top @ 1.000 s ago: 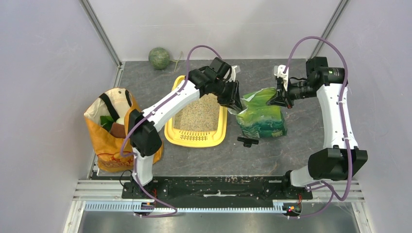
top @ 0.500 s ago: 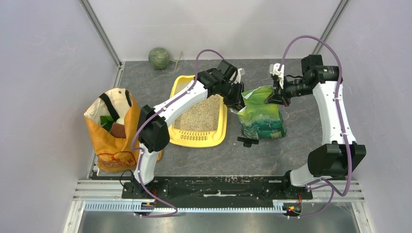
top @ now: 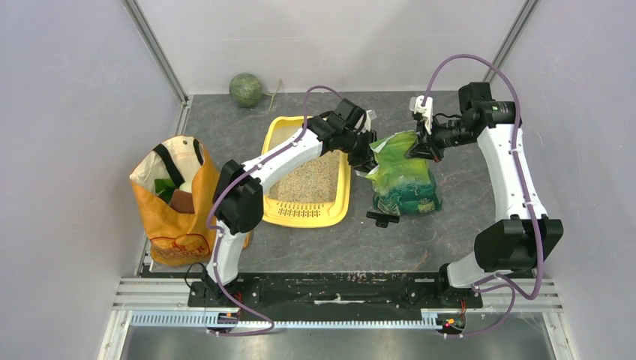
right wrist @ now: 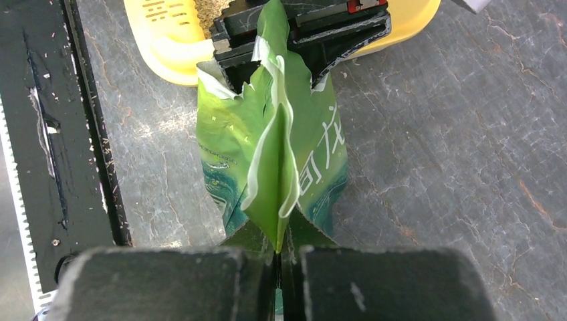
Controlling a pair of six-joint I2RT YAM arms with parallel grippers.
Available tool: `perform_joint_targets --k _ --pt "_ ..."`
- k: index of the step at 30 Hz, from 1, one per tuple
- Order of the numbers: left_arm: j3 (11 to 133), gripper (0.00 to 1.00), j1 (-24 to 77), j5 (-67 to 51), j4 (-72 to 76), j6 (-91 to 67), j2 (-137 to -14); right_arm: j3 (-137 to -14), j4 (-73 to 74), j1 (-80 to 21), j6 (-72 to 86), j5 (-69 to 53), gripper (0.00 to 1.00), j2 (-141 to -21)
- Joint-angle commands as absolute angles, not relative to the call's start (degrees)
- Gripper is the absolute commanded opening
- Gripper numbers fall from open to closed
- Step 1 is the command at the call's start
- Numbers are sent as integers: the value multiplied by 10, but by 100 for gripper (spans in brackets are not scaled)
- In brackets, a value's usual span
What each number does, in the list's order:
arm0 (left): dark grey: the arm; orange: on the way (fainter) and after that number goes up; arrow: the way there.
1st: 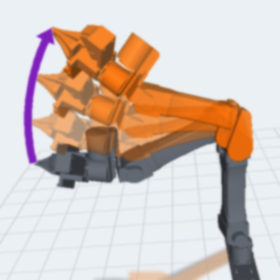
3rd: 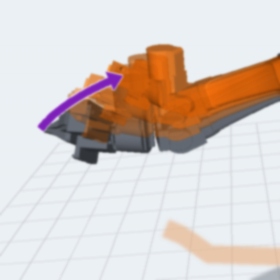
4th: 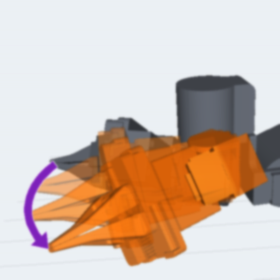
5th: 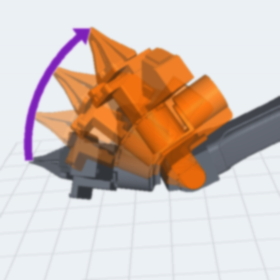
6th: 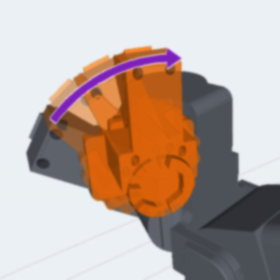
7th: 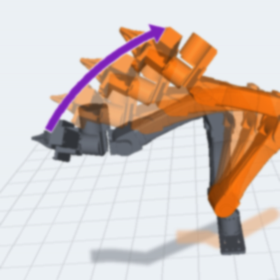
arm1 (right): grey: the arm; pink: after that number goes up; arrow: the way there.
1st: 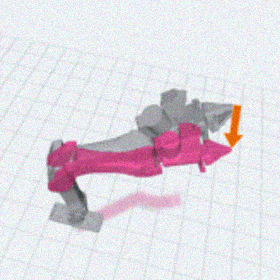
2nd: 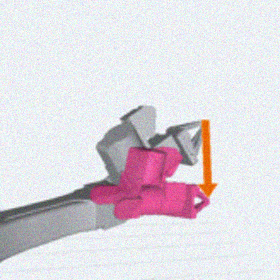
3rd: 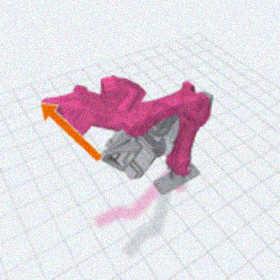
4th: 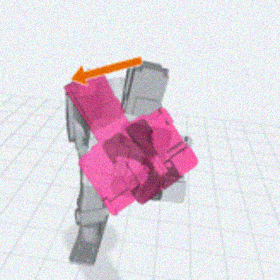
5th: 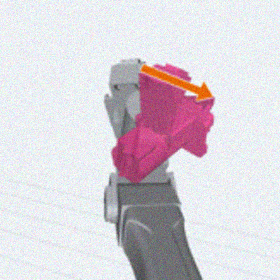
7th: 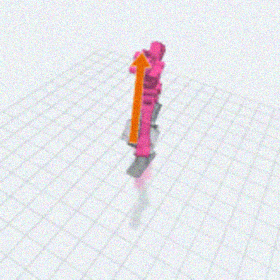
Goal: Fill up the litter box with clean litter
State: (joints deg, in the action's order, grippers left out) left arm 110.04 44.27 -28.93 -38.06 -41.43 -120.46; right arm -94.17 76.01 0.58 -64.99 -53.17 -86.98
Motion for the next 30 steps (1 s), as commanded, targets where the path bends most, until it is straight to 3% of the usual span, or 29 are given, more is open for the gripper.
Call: perform_joint_targets --k 1,5,12,18,30 --pt "1074 2 467 -287 -349 -444 -1252 -948 671 -28 -621 -644 0 -853" --pt "1064 2 469 -304 -320 -461 -1262 -937 656 -33 -609 -643 0 -851" --pt "967 2 468 -435 -35 -596 -1246 -915 636 -41 -596 -639 0 -845" --pt "939 2 464 -499 118 -674 -1216 -919 638 -40 -598 -626 0 -838" --pt "845 2 417 -531 185 -723 -1090 -929 667 26 -620 -613 0 -815"
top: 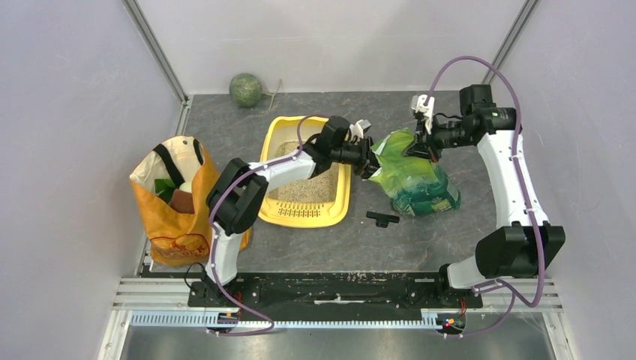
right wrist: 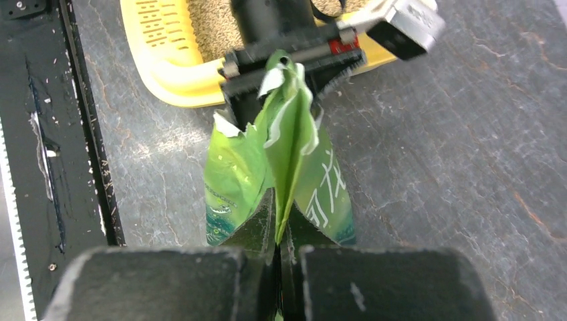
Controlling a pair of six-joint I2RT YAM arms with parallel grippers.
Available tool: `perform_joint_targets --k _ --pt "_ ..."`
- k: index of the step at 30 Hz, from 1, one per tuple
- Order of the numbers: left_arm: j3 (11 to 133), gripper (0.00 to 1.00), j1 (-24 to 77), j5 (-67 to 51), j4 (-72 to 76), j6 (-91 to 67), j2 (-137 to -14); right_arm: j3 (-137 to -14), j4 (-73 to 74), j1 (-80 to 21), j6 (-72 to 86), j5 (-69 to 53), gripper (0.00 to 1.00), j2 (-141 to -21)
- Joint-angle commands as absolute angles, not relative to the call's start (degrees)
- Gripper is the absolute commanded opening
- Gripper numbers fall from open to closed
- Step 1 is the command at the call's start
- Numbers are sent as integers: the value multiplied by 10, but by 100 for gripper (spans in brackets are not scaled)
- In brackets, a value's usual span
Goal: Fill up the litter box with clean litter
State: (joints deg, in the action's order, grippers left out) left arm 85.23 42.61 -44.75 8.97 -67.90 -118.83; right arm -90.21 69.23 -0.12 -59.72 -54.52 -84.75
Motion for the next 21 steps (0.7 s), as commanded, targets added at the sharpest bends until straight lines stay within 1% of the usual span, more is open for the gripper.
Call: perform_joint_targets --k 1,4,8,13,21 --pt "841 2 414 -532 169 -709 -1079 -929 677 35 -628 -612 0 -814" --pt "827 2 407 -530 130 -675 -1043 -924 696 50 -652 -614 0 -810" --pt "801 2 392 -530 107 -668 -1013 -918 701 52 -663 -626 0 -801" --pt "766 2 353 -531 90 -664 -998 -926 698 52 -662 -639 0 -797" --pt "725 2 295 -545 61 -624 -941 -931 682 52 -654 -659 0 -791"
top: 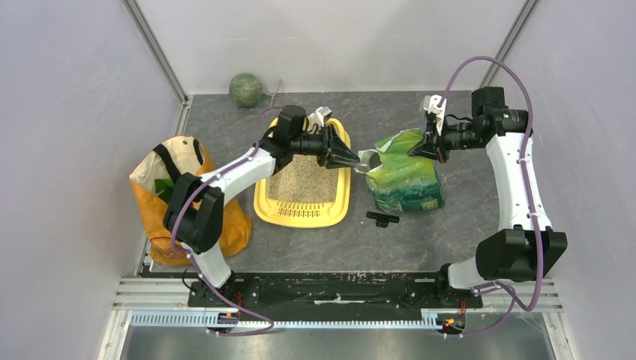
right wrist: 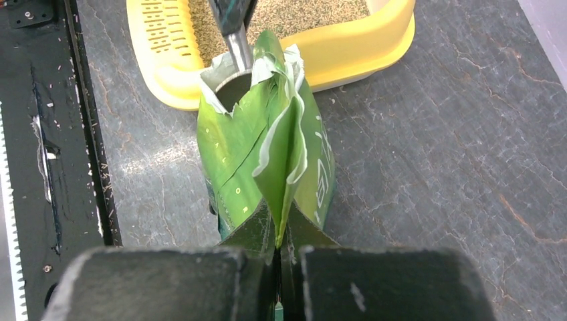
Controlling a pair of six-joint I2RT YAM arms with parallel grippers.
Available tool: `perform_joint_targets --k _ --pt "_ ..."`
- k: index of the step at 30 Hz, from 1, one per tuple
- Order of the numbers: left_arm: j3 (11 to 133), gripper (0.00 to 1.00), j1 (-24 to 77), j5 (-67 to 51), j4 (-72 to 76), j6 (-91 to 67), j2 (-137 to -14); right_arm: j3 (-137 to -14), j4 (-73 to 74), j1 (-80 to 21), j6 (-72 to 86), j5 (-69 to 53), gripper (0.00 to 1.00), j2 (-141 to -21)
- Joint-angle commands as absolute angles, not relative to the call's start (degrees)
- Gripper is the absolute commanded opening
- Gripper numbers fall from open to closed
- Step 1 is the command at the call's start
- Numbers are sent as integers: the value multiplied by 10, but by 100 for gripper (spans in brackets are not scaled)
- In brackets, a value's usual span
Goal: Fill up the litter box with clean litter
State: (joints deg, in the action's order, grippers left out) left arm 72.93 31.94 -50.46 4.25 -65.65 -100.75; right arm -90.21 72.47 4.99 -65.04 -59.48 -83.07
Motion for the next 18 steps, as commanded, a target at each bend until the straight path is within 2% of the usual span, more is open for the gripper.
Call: perform_joint_targets --k 1,18 --pt "723 2 290 -547 55 -620 -932 -932 677 51 -650 -660 0 -790" --pt "683 2 204 -561 -17 -578 -849 -942 597 28 -573 -683 0 -785"
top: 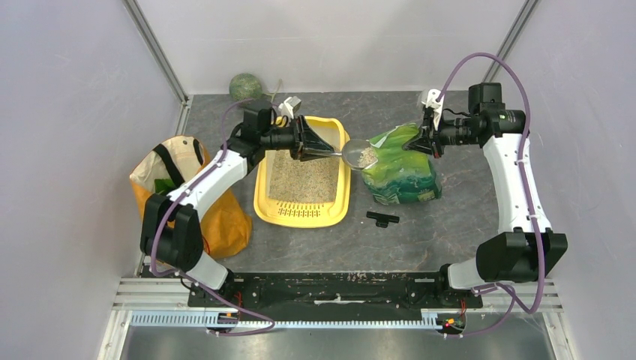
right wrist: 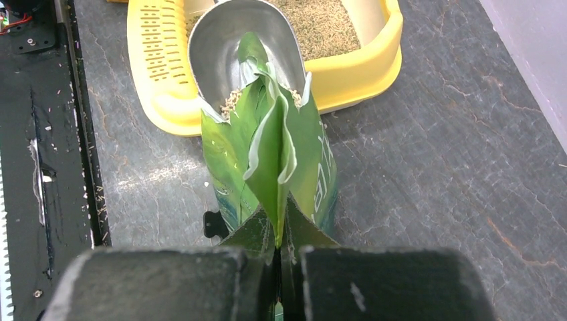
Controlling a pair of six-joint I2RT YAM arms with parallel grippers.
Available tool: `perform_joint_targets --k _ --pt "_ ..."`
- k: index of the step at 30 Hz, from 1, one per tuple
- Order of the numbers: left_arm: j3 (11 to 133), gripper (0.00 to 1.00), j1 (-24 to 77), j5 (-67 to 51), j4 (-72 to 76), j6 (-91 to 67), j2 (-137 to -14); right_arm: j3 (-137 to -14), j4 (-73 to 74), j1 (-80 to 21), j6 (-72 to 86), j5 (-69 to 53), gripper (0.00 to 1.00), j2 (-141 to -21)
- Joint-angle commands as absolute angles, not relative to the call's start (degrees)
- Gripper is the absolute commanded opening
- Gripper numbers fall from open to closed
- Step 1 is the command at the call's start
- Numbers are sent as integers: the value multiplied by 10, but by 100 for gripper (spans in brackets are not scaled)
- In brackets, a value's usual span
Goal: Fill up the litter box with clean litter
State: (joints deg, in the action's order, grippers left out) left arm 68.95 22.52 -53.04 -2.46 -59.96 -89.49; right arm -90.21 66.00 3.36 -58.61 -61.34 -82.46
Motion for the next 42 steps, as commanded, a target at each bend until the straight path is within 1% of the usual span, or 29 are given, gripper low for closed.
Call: perform_joint_targets --k 1,14,15,23,42 --pt "679 2 200 -563 -18 -577 -844 -943 595 27 -572 -684 0 -788" --pt "648 2 152 -584 -20 -577 -821 -950 560 3 -540 -669 0 -802" --pt "648 2 150 -586 -19 -577 -820 -951 560 -13 -540 -667 0 -803" --pt "640 2 119 -597 -19 -580 -803 -956 541 -42 -524 -646 0 -817" --pt "609 2 47 -624 -57 -564 -755 -956 500 -82 -495 -618 0 -842"
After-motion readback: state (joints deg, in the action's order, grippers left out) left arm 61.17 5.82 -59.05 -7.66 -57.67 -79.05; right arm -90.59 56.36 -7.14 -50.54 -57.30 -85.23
